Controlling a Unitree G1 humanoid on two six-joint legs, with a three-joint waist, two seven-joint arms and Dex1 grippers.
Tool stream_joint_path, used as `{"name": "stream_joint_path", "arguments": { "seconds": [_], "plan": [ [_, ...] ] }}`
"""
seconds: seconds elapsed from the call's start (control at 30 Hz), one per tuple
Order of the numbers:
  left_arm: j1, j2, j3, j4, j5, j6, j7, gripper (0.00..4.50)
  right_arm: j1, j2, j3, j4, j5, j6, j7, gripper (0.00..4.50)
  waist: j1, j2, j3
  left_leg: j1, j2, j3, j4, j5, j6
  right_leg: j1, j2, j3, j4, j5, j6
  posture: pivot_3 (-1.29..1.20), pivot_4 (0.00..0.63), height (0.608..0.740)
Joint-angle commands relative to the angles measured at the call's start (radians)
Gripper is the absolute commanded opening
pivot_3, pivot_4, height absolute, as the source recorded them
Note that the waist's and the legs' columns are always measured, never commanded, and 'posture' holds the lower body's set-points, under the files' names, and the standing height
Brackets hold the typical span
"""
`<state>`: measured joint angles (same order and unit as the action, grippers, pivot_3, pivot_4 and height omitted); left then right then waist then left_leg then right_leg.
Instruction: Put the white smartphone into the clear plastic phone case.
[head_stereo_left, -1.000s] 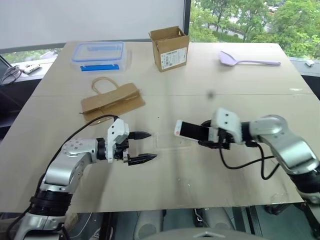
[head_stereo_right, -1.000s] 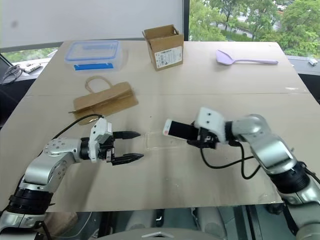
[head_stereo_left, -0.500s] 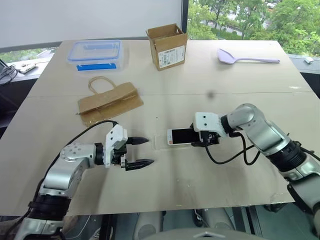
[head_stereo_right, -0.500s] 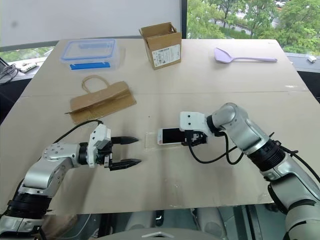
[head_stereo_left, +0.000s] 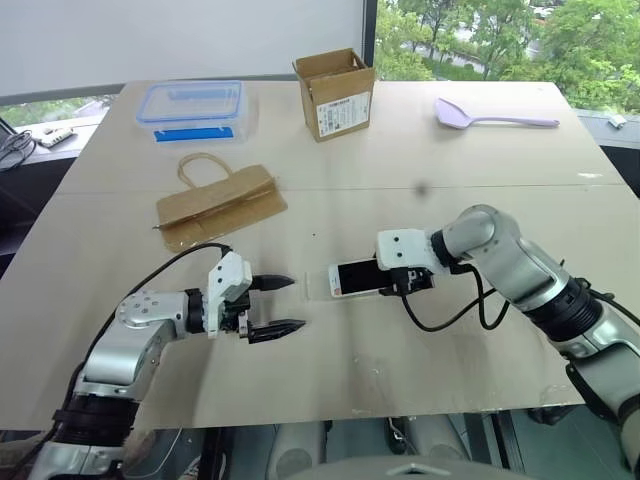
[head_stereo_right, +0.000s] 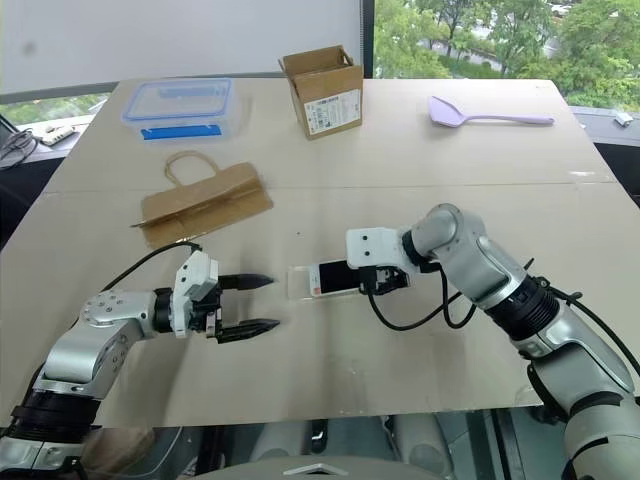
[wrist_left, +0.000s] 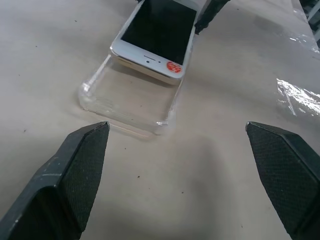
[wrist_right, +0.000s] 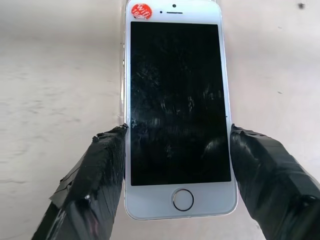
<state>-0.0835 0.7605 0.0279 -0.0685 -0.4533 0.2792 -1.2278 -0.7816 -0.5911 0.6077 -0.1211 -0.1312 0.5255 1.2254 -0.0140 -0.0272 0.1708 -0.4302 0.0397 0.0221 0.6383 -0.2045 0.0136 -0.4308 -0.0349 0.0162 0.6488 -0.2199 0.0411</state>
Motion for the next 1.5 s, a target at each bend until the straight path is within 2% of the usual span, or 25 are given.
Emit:
{"name": "stream_joint_path", "arguments": {
  "seconds": [0.03, 0.37, 0.67, 0.97, 1.03, 1.1, 1.2, 1.33, 1.43, 1.5],
  "plan": [
    [-0.005, -0.003, 0.007, -0.018, 0.001, -0.013, 0.003, 4.50, -0.010, -0.009, 0.049, -0.031, -0.021, 0.036, 0.054, 2.79, 0.000, 0.000, 0.000, 0.000, 0.000, 0.000, 0.000, 0.000, 0.000, 0.000, 0.000, 0.000, 0.000, 0.000, 0.000, 0.00, 0.150, 0.740],
    [-0.013, -0.022, -0.002, -0.015, 0.005, -0.015, 0.014, 4.50, -0.042, 0.013, 0.114, -0.008, -0.094, 0.051, 0.071, 2.79, 0.001, 0.000, -0.001, 0.000, 0.000, 0.000, 0.003, 0.000, 0.000, 0.000, 0.000, 0.000, 0.003, 0.000, 0.000, 0.00, 0.150, 0.740],
    [0.001, -0.030, 0.003, -0.021, 0.014, -0.018, 0.020, 4.50, -0.083, 0.034, 0.092, 0.033, -0.158, -0.092, 0.030, 2.79, -0.003, 0.000, -0.001, 0.003, 0.000, 0.000, 0.009, 0.000, 0.000, 0.000, 0.000, 0.000, 0.012, -0.002, -0.003, 0.00, 0.150, 0.740],
    [0.008, -0.032, 0.007, -0.029, 0.014, -0.017, 0.028, 4.50, -0.079, 0.058, 0.077, 0.048, -0.151, -0.089, 0.065, 2.79, -0.003, 0.000, -0.001, 0.002, 0.001, 0.000, 0.011, 0.000, 0.000, 0.000, 0.001, 0.001, 0.013, -0.002, -0.004, 0.00, 0.150, 0.740],
    [0.009, -0.031, 0.007, -0.030, 0.014, -0.017, 0.029, 4.50, -0.075, 0.065, 0.053, 0.047, -0.117, -0.071, 0.081, 3.80, -0.003, 0.000, -0.001, 0.002, 0.001, 0.000, 0.011, 0.000, 0.000, 0.000, 0.001, 0.000, 0.013, -0.002, -0.004, 0.00, 0.150, 0.740],
    [0.010, -0.031, 0.008, -0.030, 0.013, -0.016, 0.030, 4.50, -0.075, 0.066, 0.036, 0.047, -0.108, -0.073, 0.075, 4.44, -0.001, 0.000, 0.000, 0.002, 0.001, 0.000, 0.011, 0.000, 0.000, 0.000, 0.001, 0.000, 0.013, -0.002, -0.004, 0.00, 0.150, 0.740],
    [0.011, -0.031, 0.009, -0.031, 0.012, -0.016, 0.031, 4.50, -0.067, 0.059, 0.011, 0.034, -0.100, -0.070, 0.055, 4.44, 0.000, 0.000, 0.000, 0.001, 0.001, 0.000, 0.011, 0.000, 0.000, 0.000, 0.000, 0.000, 0.013, -0.002, -0.004, 0.00, 0.150, 0.740],
    [0.016, -0.030, 0.011, -0.033, 0.011, -0.015, 0.034, 4.50, -0.039, 0.047, -0.101, -0.060, 0.011, 0.011, 0.068, 4.44, 0.001, 0.000, 0.000, 0.000, 0.001, 0.000, 0.011, 0.000, 0.000, -0.001, 0.000, 0.000, 0.013, -0.002, -0.004, 0.00, 0.150, 0.740],
    [0.027, -0.026, 0.017, -0.035, 0.009, -0.014, 0.034, 4.50, -0.010, 0.061, -0.168, -0.118, 0.093, 0.075, 0.054, 3.71, 0.001, 0.000, 0.000, 0.000, 0.001, -0.001, 0.011, 0.000, 0.000, -0.001, 0.000, 0.000, 0.013, -0.002, -0.004, 0.00, 0.150, 0.740],
    [0.036, -0.023, 0.023, -0.040, 0.004, -0.007, 0.035, 4.50, 0.024, 0.074, -0.197, -0.155, 0.155, 0.105, 0.049, 2.68, 0.000, 0.000, 0.000, 0.000, 0.001, -0.001, 0.011, 0.000, 0.000, 0.000, 0.000, 0.000, 0.013, -0.002, -0.004, 0.00, 0.150, 0.740]
  ]
}}
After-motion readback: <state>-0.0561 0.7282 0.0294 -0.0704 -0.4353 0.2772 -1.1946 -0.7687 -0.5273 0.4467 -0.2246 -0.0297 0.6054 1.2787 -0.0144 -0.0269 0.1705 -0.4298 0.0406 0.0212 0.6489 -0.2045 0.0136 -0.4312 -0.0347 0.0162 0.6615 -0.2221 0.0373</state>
